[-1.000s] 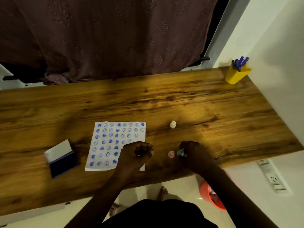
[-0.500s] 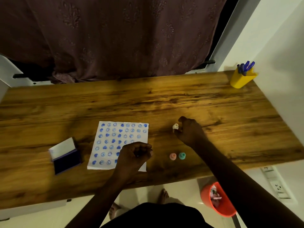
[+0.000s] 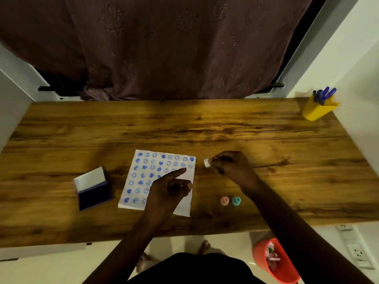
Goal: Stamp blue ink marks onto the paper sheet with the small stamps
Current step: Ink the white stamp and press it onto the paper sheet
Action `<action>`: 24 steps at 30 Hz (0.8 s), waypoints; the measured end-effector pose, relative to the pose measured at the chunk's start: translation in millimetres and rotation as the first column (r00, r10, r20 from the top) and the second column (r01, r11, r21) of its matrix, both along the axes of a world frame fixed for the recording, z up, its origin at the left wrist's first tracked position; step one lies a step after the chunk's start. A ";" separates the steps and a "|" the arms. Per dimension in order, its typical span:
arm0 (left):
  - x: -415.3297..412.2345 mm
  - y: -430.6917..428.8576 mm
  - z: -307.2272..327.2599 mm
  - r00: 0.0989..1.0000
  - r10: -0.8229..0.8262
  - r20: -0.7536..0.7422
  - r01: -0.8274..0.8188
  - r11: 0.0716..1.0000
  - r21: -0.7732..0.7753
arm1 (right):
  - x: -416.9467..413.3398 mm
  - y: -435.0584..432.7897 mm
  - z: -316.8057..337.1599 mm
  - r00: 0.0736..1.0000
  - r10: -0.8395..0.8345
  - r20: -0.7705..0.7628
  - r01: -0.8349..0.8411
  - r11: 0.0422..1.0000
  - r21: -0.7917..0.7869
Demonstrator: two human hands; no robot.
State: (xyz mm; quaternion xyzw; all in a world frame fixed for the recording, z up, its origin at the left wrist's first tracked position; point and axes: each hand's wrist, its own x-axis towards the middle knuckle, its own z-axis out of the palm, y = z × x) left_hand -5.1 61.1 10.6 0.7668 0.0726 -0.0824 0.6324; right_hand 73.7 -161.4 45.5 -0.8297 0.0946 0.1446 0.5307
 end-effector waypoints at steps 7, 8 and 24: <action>1.2 21.1 0.3 0.996 0.071 0.044 -0.064 0.989 -0.134 | -29.7 57.4 15.0 0.974 0.083 -0.210 -0.024 0.963 0.268; 0.2 25.9 0.1 0.995 0.080 0.052 -0.072 0.988 -0.138 | -32.3 64.1 14.9 0.969 0.105 -0.223 -0.036 0.956 0.291; -27.5 130.5 0.8 0.976 0.212 0.049 -0.193 0.948 -0.252 | -24.1 155.2 1.8 0.895 0.437 -0.087 -0.378 0.848 0.372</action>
